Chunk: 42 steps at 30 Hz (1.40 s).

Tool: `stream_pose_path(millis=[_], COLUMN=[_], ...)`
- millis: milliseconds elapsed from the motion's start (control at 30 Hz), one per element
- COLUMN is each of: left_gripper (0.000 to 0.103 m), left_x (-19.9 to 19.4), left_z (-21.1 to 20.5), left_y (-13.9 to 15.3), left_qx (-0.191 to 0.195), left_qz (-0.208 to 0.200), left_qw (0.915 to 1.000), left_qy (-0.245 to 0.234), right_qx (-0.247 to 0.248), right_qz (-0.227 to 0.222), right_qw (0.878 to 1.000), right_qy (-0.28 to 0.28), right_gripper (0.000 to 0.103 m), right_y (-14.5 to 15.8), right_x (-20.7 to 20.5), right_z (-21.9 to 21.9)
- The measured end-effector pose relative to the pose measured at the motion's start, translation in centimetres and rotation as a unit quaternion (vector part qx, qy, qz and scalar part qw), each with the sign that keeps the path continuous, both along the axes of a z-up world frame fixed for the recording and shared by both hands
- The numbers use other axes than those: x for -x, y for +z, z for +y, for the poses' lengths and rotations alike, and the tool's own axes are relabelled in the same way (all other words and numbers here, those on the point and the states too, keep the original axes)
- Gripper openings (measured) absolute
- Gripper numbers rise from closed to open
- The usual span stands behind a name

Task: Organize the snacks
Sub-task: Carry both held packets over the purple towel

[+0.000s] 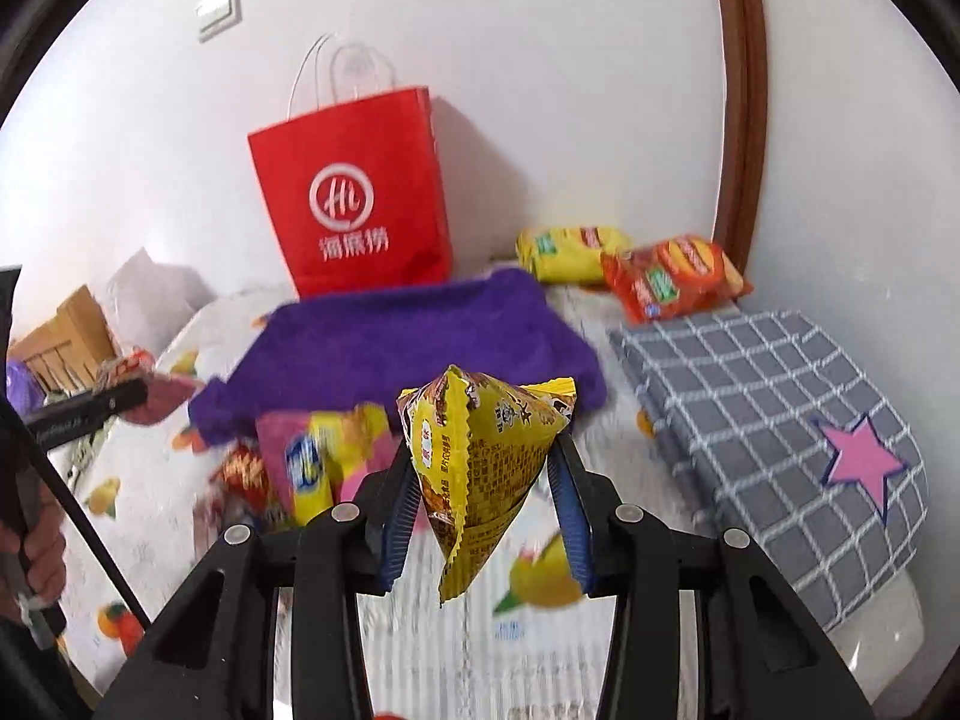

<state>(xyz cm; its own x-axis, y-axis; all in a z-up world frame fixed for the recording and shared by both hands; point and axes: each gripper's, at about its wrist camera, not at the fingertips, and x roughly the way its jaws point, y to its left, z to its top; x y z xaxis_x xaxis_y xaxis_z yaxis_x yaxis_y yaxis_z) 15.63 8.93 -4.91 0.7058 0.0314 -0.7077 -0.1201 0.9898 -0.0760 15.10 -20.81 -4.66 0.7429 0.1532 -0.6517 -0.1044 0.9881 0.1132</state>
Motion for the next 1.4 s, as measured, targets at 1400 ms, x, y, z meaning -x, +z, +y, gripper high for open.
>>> stream_pose_path(millis=[1400], left_gripper=[0.068], left_x=[-14.7], left_z=[-2.5], left_y=[-5.0], left_qx=[0.029], left_qz=[0.017], left_qw=[0.9994], left_qy=[0.011], right_qx=[-0.012], right_qz=[0.041], right_qw=[0.998], right_qy=[0.035], right_gripper=[0.042], right_y=[-8.4], right_x=[-20.1], right_z=[2.3])
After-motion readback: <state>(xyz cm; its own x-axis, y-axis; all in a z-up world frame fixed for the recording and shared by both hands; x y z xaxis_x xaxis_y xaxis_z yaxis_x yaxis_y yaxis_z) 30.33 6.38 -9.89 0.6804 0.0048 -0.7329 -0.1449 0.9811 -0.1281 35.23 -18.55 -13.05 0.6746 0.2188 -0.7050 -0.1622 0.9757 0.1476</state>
